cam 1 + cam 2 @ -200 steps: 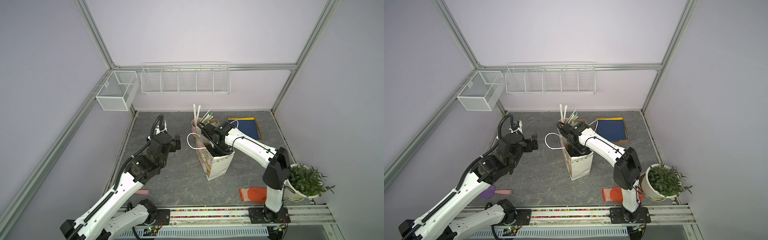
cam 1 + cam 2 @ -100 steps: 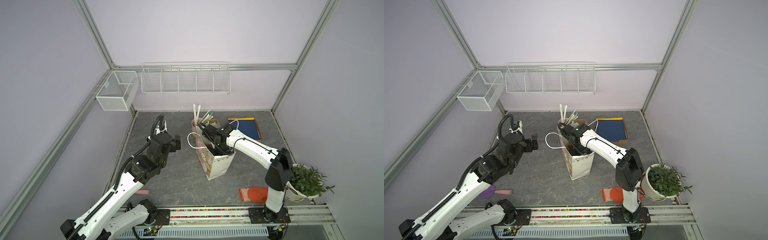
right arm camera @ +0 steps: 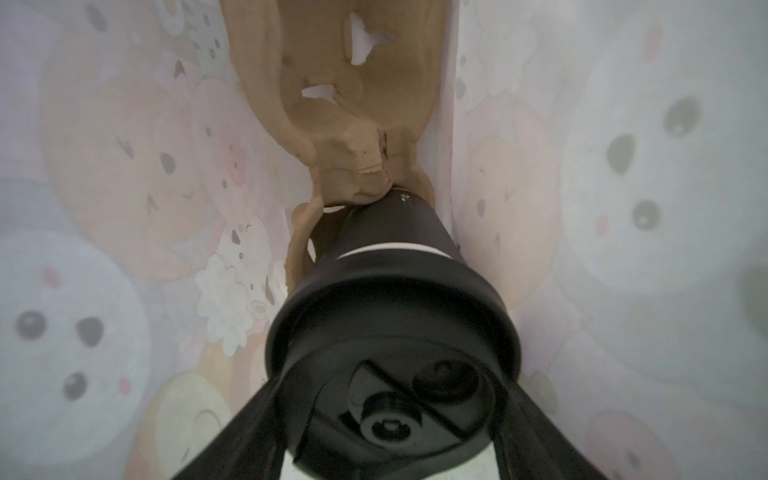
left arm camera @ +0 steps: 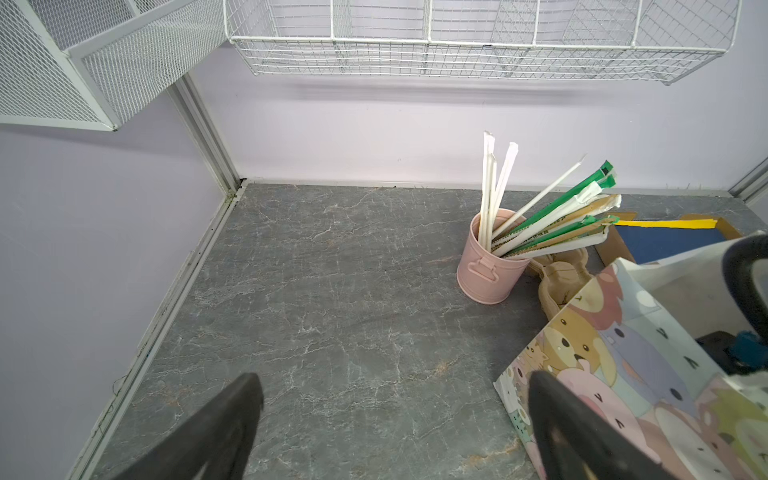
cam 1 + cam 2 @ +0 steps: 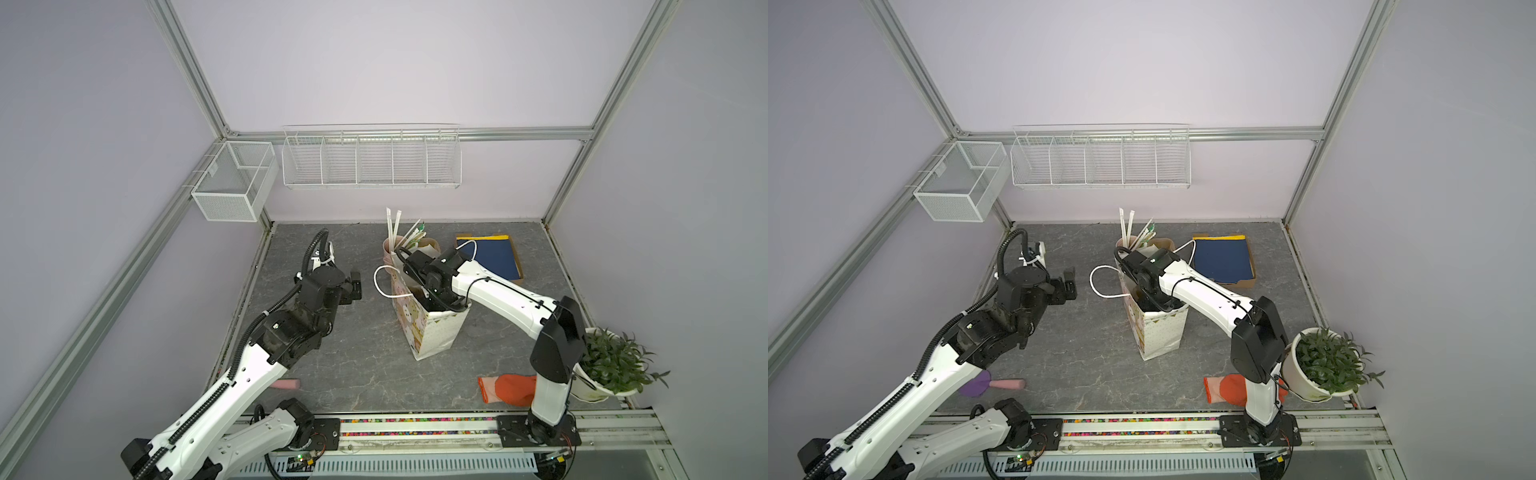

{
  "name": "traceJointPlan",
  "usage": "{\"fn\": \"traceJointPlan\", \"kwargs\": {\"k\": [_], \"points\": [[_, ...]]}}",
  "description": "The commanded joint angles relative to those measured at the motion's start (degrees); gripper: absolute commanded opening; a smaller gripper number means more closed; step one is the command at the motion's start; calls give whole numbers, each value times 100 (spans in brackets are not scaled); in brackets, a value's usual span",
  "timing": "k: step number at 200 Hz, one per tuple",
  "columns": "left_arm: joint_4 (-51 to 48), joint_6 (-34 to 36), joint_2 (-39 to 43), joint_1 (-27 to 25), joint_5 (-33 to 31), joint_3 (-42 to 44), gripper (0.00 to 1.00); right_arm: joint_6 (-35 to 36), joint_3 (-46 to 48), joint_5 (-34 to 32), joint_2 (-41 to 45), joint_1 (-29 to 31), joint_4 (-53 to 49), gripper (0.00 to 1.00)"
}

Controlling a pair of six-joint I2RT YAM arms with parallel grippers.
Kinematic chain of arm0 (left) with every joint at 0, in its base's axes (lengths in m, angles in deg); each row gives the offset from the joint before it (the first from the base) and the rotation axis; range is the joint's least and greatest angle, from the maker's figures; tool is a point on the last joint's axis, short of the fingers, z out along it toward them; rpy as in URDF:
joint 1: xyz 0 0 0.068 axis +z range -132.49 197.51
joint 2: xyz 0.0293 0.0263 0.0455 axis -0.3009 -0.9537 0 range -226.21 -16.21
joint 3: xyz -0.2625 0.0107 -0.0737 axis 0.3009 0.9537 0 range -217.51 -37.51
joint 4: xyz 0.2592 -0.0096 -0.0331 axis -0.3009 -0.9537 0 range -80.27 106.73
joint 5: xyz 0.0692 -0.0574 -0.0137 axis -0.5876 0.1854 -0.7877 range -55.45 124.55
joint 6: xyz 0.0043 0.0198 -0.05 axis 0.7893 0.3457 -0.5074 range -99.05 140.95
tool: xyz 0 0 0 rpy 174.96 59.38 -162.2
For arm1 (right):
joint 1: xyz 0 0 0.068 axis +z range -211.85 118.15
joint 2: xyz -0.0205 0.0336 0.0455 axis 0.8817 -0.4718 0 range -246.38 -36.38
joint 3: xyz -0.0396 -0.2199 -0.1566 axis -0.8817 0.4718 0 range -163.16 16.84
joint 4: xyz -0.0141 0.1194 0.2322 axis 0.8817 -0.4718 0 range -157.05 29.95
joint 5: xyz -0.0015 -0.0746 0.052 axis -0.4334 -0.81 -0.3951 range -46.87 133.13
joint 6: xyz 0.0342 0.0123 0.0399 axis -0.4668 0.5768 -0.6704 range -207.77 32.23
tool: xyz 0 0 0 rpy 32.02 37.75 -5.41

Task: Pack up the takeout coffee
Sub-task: 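Press the black cup into the carrier slot with the right gripper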

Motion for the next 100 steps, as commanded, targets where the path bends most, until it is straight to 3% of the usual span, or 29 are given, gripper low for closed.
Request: {"fn": "traceJointPlan", "kwargs": {"k": [1, 100], "points": [[25, -18, 5, 28, 14, 57, 100, -55, 528, 358, -594, 136, 301, 71], [30, -17, 9, 26, 22, 57, 100, 75, 283, 291, -656, 160, 85, 74]]}}
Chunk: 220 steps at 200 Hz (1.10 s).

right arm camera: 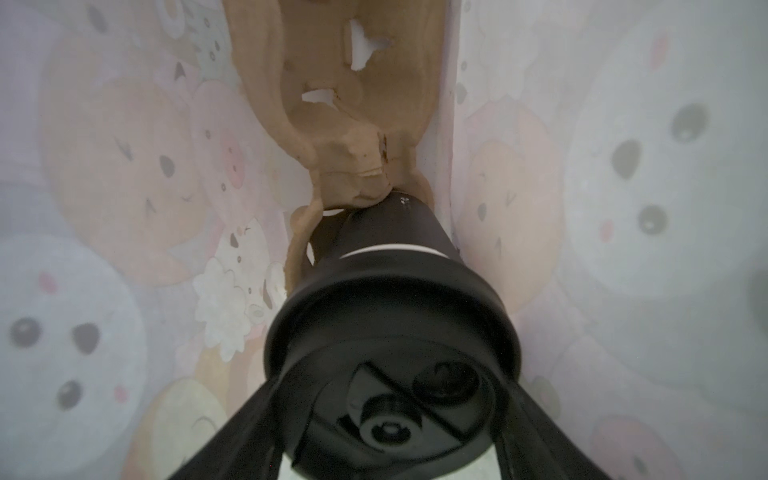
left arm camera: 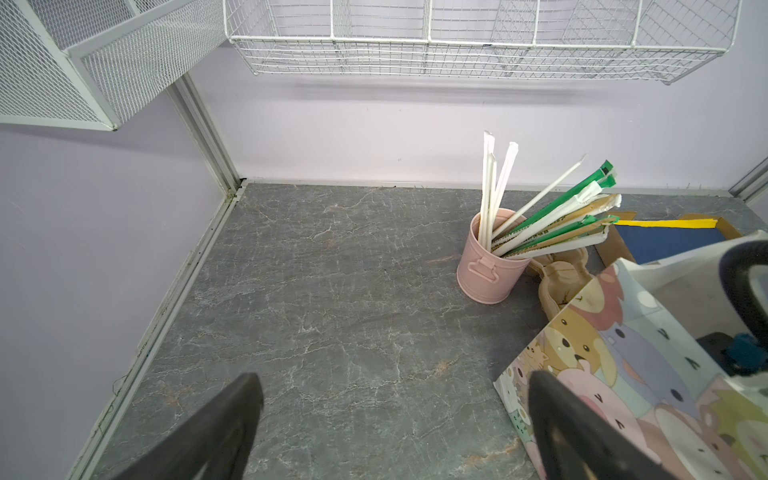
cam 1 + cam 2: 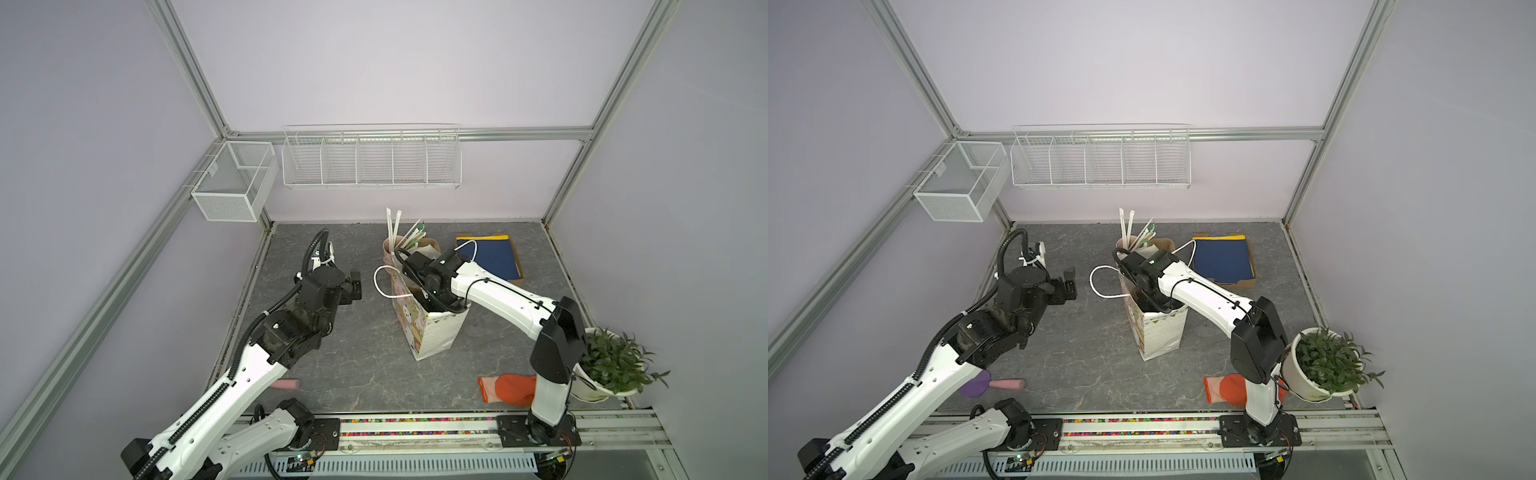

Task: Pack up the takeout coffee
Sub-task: 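Press the black cup into the carrier slot with the right gripper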

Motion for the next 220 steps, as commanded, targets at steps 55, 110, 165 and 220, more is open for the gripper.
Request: {"fn": "traceJointPlan", "kwargs": {"k": [55, 110, 165, 220], "points": [[22, -19, -5, 21, 43, 50, 100, 83, 200, 368, -580, 137, 23, 77], [33, -20, -8, 27, 60, 61, 100, 107, -11, 343, -529, 132, -65, 82], [43, -18, 15, 28, 36, 75, 100, 144, -141, 327, -520, 133, -142, 85], [32, -18, -21, 26, 60, 65, 100, 153, 23, 323, -536, 146, -40, 86]]}}
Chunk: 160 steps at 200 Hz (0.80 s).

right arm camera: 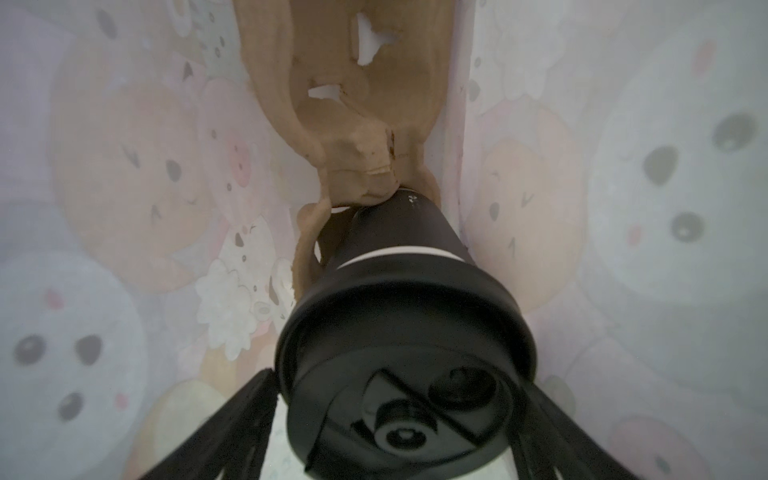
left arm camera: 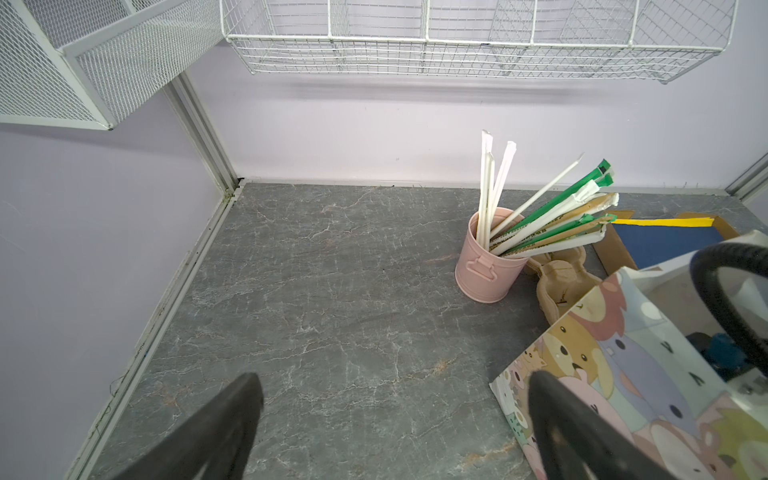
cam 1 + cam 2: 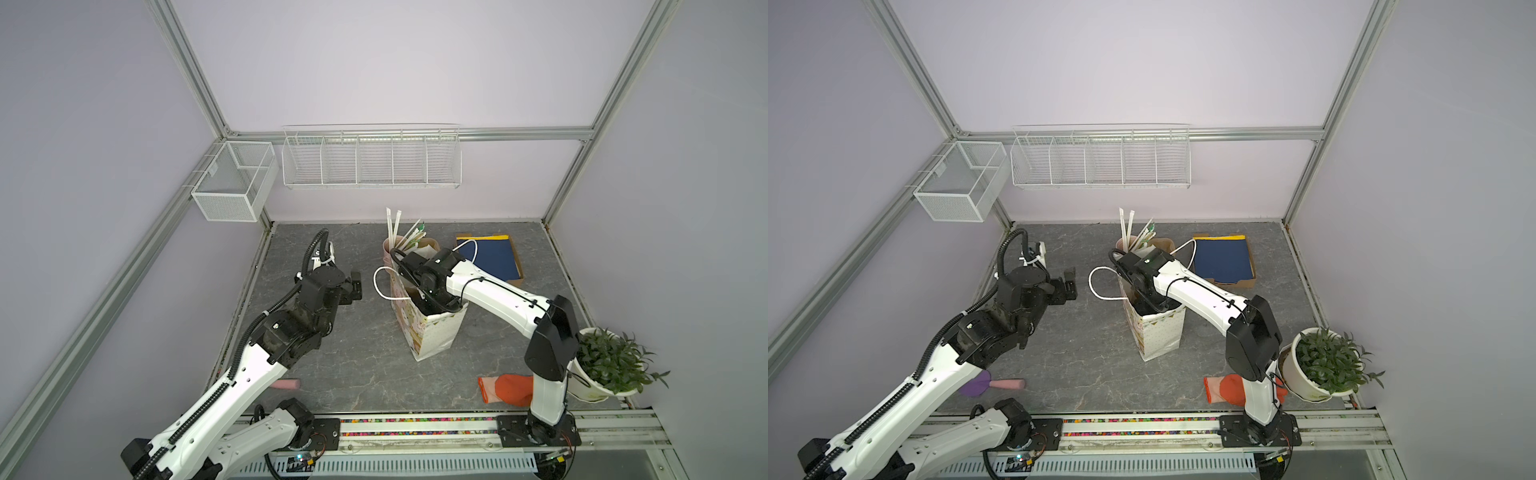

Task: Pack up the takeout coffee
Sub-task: 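Press the black cup into the carrier slot with the right gripper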

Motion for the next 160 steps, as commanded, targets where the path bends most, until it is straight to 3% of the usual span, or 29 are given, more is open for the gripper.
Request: {"fn": "traceJointPlan", "kwargs": {"k": [1, 84, 160], "points": [[31, -18, -15, 27, 13, 63, 100, 81, 284, 336, -373, 73, 155, 86], [28, -14, -15, 28, 2, 64, 100, 103, 20, 309, -339, 78, 17, 86], [40, -9, -19, 28, 7, 71, 100, 78, -181, 275, -207, 80, -117, 92]]}}
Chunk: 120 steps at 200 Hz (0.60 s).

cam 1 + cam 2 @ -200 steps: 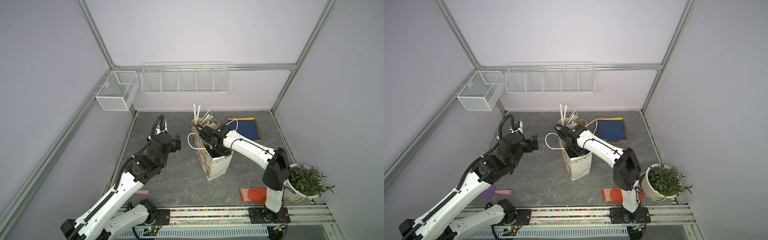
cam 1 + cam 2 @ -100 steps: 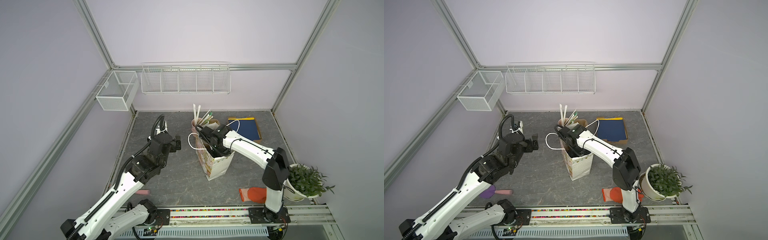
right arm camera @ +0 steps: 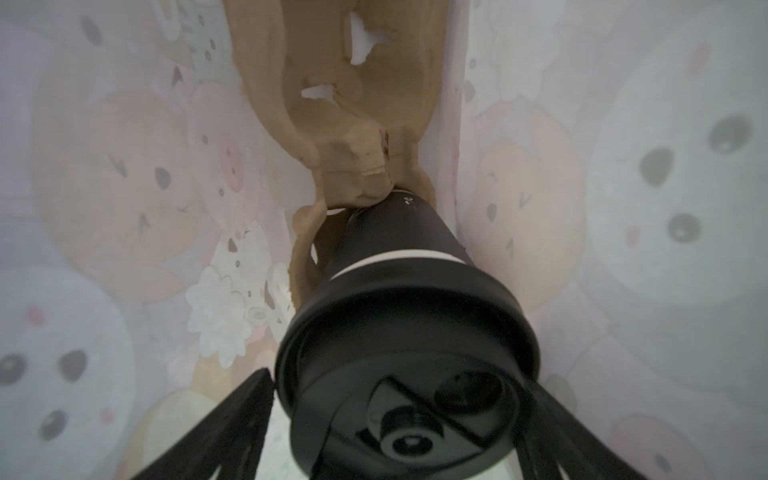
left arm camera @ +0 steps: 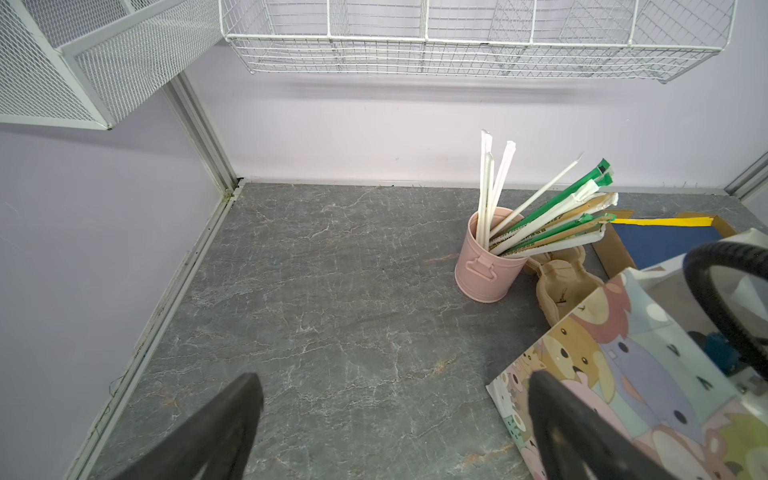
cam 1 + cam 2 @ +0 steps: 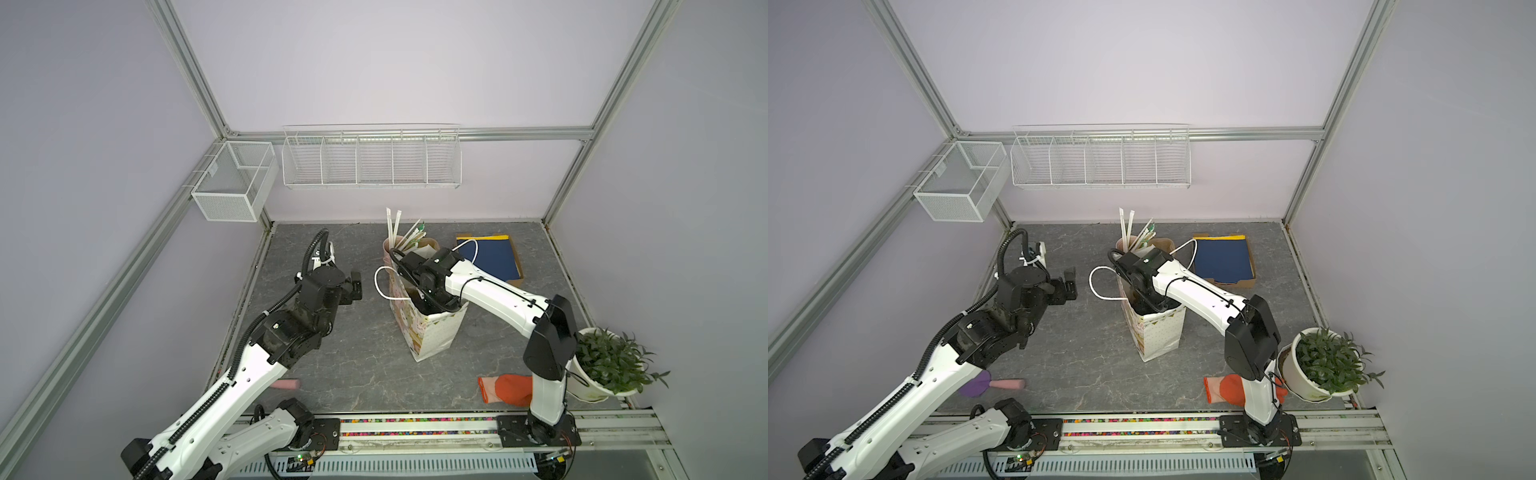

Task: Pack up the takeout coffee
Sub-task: 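Press the black cup into the carrier slot with the right gripper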

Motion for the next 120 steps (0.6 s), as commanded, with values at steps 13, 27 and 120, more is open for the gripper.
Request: {"fn": "traceJointPlan", "kwargs": {"k": [13, 27, 120], "points": [[41, -3, -24, 27, 7, 64, 100, 13, -96, 204, -133, 78, -66, 93], [40, -13, -24, 28, 12, 65, 100, 16, -130, 191, -125, 80, -87, 94], [29, -14, -45, 23, 44, 64, 100, 22, -436, 29, -172, 115, -282, 99]]}}
